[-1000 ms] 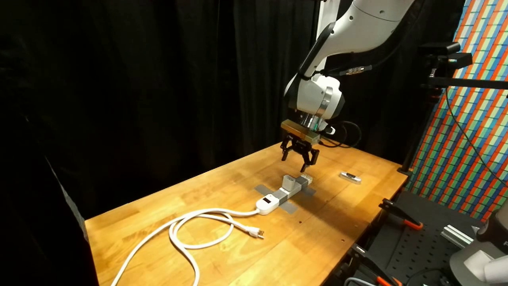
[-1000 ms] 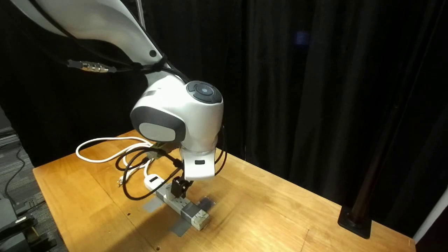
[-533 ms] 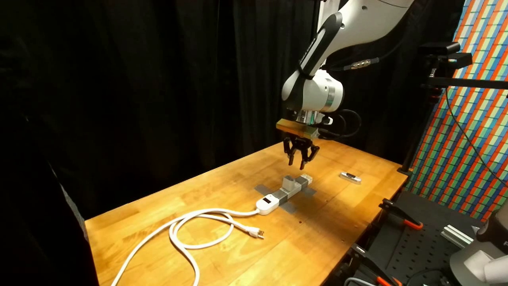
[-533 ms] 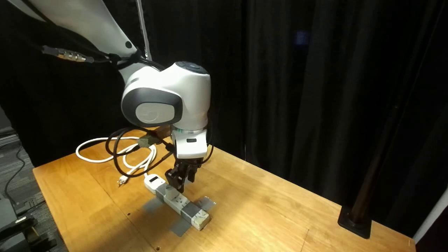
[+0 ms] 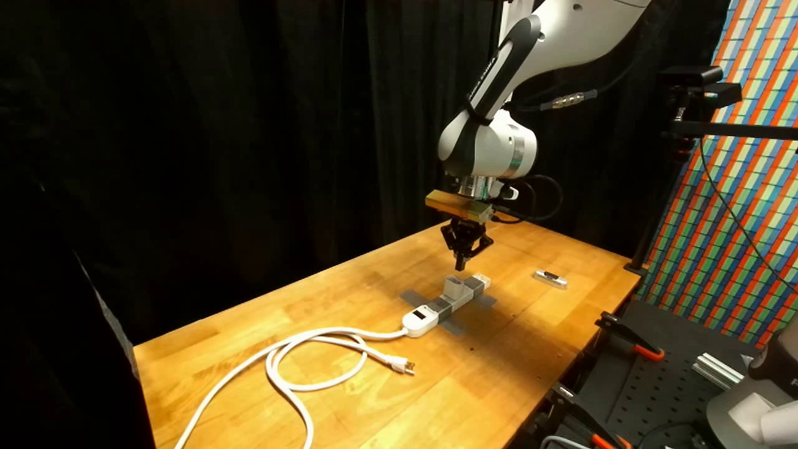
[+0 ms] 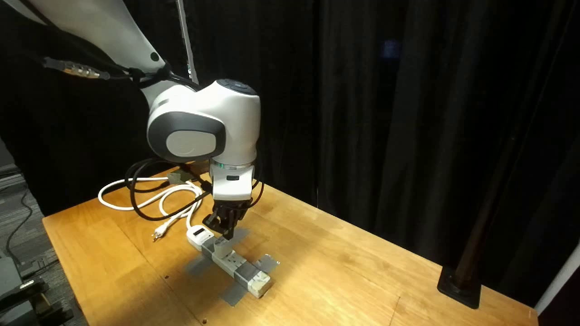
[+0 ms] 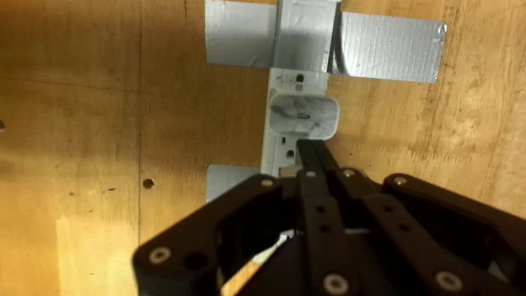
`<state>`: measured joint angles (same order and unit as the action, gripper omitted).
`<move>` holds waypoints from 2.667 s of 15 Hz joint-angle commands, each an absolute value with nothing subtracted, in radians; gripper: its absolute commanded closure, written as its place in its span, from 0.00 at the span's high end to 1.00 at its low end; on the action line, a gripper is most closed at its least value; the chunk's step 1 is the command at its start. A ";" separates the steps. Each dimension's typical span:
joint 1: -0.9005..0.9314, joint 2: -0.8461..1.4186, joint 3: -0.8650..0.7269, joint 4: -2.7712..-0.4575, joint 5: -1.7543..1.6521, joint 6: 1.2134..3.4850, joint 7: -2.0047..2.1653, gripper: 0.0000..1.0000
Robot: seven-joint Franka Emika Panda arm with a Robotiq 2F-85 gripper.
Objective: Pick up the charger head from the table and put it on the adapter
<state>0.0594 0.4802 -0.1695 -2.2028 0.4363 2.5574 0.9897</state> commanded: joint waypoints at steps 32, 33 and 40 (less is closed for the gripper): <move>-0.014 0.529 0.040 -2.367 0.691 2.818 0.947 0.05; -0.011 0.536 0.037 -2.365 0.687 2.826 0.949 0.07; -0.060 0.555 0.017 -2.314 0.693 2.776 0.933 0.05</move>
<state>-0.0308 0.4772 0.0134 -2.3265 0.6629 2.8032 0.9711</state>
